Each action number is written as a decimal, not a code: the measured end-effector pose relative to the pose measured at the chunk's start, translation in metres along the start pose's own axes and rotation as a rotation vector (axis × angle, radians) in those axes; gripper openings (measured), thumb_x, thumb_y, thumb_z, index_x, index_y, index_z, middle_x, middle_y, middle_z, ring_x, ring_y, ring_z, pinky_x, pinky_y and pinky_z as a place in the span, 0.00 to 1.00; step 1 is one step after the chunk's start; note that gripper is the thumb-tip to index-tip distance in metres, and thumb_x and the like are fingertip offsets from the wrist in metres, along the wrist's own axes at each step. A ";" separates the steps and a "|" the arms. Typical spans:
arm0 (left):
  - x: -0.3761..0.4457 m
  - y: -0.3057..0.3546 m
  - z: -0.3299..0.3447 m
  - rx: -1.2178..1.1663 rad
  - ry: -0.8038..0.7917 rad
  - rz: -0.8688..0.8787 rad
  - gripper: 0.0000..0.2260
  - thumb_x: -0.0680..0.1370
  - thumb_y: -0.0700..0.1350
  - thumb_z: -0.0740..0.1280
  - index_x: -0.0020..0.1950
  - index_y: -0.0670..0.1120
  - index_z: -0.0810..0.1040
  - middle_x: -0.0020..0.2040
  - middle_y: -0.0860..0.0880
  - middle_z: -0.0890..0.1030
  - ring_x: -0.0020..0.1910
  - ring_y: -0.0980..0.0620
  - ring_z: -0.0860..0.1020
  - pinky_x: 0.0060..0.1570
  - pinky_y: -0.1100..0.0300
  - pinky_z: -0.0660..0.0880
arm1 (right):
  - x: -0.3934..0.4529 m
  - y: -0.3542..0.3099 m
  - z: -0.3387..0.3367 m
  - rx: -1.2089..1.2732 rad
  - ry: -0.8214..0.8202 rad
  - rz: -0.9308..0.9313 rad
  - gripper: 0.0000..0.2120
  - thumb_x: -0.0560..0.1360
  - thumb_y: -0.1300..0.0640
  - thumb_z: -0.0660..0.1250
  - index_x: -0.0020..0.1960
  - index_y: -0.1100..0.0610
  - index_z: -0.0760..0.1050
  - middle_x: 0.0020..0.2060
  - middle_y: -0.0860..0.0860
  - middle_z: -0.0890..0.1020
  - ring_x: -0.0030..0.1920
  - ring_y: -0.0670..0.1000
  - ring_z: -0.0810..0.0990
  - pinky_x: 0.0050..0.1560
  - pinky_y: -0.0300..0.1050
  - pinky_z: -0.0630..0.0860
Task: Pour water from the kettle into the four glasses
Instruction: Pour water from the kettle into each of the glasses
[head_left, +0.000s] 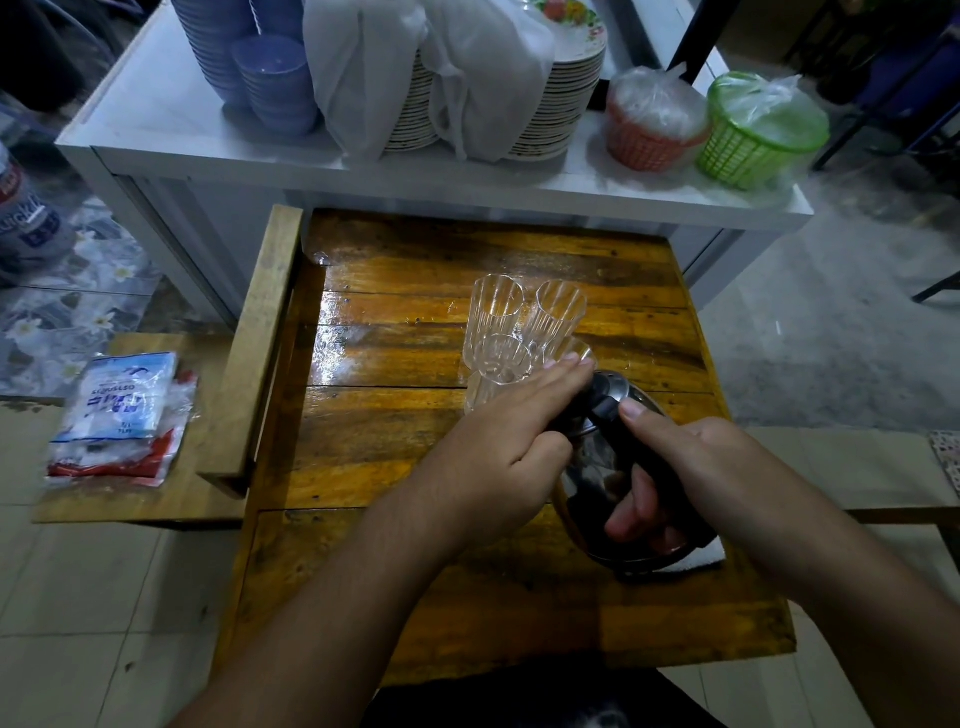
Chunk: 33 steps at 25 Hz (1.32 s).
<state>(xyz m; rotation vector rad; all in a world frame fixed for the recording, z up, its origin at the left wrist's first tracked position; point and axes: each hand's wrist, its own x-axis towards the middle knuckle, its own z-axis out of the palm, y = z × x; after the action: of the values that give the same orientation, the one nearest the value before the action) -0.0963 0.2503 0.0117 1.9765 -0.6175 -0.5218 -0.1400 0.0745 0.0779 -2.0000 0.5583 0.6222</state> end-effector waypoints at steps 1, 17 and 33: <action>0.000 0.000 0.000 0.002 0.002 0.000 0.30 0.78 0.46 0.55 0.81 0.54 0.56 0.81 0.57 0.56 0.78 0.66 0.51 0.74 0.66 0.51 | 0.000 0.000 0.000 -0.001 0.002 -0.003 0.34 0.79 0.38 0.57 0.27 0.61 0.79 0.33 0.57 0.89 0.31 0.57 0.84 0.41 0.48 0.80; -0.003 0.003 0.003 0.014 0.021 0.014 0.30 0.78 0.45 0.56 0.81 0.53 0.55 0.82 0.56 0.56 0.78 0.66 0.51 0.76 0.61 0.52 | -0.004 0.004 -0.003 -0.011 0.037 -0.085 0.33 0.77 0.37 0.57 0.27 0.60 0.79 0.32 0.56 0.88 0.33 0.55 0.87 0.39 0.46 0.83; -0.013 0.002 0.020 0.174 -0.009 0.029 0.32 0.76 0.47 0.55 0.81 0.52 0.55 0.82 0.58 0.51 0.78 0.66 0.41 0.78 0.55 0.48 | 0.016 0.075 0.052 0.521 0.031 -0.254 0.32 0.76 0.42 0.54 0.26 0.63 0.75 0.29 0.64 0.85 0.34 0.58 0.85 0.37 0.39 0.79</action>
<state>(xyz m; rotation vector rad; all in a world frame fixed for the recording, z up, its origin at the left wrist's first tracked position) -0.1187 0.2444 0.0059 2.1265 -0.7163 -0.4729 -0.1837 0.0834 -0.0031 -1.5530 0.4214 0.2546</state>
